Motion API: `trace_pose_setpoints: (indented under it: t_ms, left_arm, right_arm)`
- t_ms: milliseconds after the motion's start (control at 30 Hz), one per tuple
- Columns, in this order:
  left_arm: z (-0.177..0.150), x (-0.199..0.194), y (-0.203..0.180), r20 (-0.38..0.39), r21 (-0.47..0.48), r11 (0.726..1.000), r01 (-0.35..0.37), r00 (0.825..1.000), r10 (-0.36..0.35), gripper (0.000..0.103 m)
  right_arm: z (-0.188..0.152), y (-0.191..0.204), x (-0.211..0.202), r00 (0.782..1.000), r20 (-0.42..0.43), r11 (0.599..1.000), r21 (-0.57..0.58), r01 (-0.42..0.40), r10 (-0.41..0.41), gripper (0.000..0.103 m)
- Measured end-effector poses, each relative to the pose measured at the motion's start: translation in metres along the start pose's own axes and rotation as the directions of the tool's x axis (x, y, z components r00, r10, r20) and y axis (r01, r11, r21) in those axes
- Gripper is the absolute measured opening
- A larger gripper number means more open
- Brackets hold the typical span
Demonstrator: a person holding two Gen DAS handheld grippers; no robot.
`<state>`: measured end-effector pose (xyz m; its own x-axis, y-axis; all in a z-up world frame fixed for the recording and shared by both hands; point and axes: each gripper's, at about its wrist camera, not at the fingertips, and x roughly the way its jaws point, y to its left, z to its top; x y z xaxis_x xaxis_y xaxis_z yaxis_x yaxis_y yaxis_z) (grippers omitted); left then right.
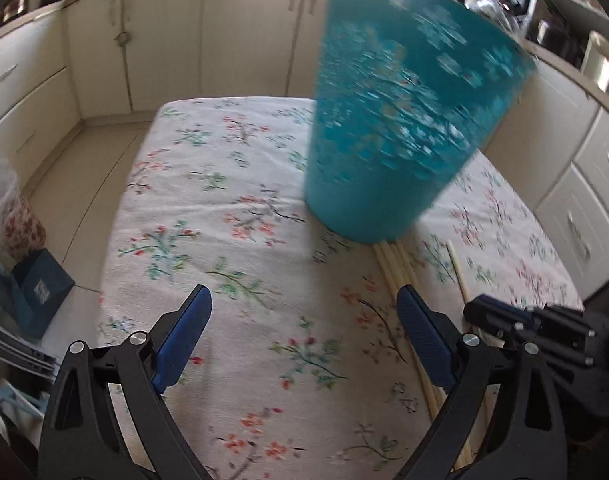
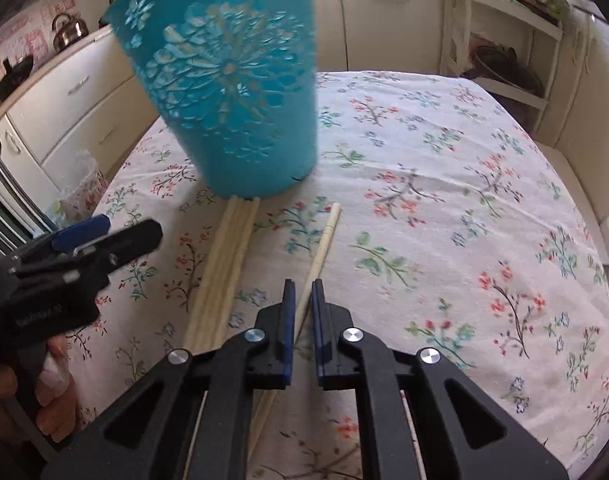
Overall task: Organize utensils
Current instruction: 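Move the left gripper to the sticks beside the basket and straddle one stick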
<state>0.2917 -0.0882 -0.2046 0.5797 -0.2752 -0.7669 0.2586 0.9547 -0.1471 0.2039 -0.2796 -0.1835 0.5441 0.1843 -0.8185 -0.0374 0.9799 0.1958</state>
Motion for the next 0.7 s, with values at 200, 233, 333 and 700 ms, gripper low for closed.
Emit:
trace_pose_setpoints:
  t_ms: [200, 233, 333, 700]
  left_arm:
    - [-0.006, 0.013, -0.028, -0.054, 0.091, 0.994, -0.063, 0.996, 0.068, 0.09]
    - [-0.006, 0.015, -0.028, -0.066, 0.097, 0.992, -0.082, 0.994, 0.088, 0.09]
    - [-0.004, 0.019, -0.027, -0.095, 0.111, 0.987, -0.115, 0.988, 0.126, 0.09]
    - [-0.004, 0.014, -0.037, -0.089, 0.107, 0.987, -0.119, 0.988, 0.129, 0.09]
  right_arm:
    - [-0.003, -0.01, -0.003, 0.999, 0.012, 0.998, 0.045, -0.033, 0.032, 0.007]
    - [-0.004, -0.01, -0.004, 0.999, 0.013, 0.998, 0.045, -0.034, 0.033, 0.007]
    - [-0.004, -0.012, -0.005, 0.999, 0.014, 0.997, 0.056, -0.049, 0.048, 0.007]
    - [0.0, -0.02, -0.001, 0.997, 0.011, 0.995, 0.069, -0.074, 0.073, 0.009]
